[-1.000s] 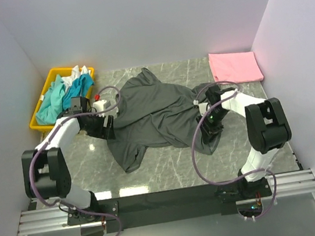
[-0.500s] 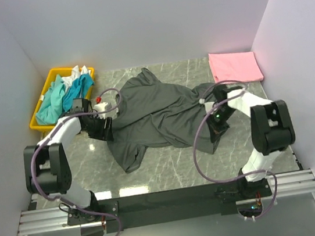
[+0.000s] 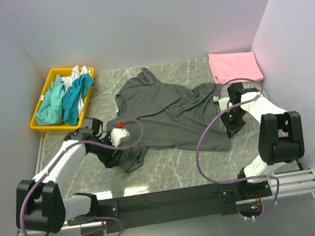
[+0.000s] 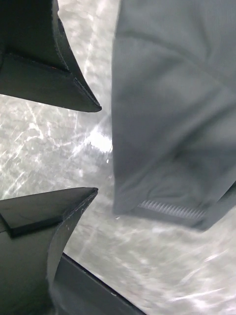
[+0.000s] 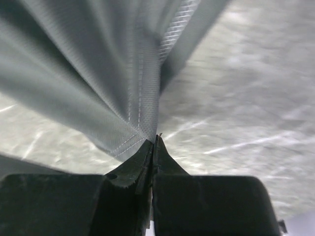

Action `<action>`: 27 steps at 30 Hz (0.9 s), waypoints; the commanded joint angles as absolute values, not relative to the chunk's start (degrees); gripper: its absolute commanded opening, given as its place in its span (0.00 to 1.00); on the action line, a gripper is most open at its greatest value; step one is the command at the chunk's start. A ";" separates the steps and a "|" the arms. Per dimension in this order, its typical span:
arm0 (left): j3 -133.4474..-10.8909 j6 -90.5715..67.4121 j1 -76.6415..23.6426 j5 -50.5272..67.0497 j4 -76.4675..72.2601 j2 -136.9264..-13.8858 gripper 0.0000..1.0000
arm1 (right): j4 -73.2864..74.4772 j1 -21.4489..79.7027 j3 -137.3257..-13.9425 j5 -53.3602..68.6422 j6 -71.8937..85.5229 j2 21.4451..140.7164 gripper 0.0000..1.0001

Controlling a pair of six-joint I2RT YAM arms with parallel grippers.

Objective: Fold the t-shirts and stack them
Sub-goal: Flatten the tshirt out

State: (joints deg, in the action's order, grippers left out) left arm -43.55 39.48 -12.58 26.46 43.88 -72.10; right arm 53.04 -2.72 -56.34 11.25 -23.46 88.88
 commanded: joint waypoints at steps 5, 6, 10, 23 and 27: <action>-35.16 56.60 -16.96 29.44 37.63 -64.96 0.72 | 47.28 -6.77 -59.66 4.04 -24.26 89.90 0.00; -34.46 57.12 -18.27 29.53 36.66 -64.43 0.72 | 48.16 -6.77 -60.20 5.09 -23.91 90.52 0.00; -31.56 59.76 -22.40 29.01 31.56 -62.06 0.72 | 47.81 -6.77 -62.31 7.12 -22.68 93.51 0.00; -29.36 67.76 -29.97 28.48 33.30 -62.23 0.47 | 49.13 -8.61 -59.17 9.39 -31.79 84.94 0.44; -29.79 66.80 -30.06 29.53 35.15 -62.40 0.28 | 51.93 -8.18 -55.20 12.55 -38.48 77.53 0.39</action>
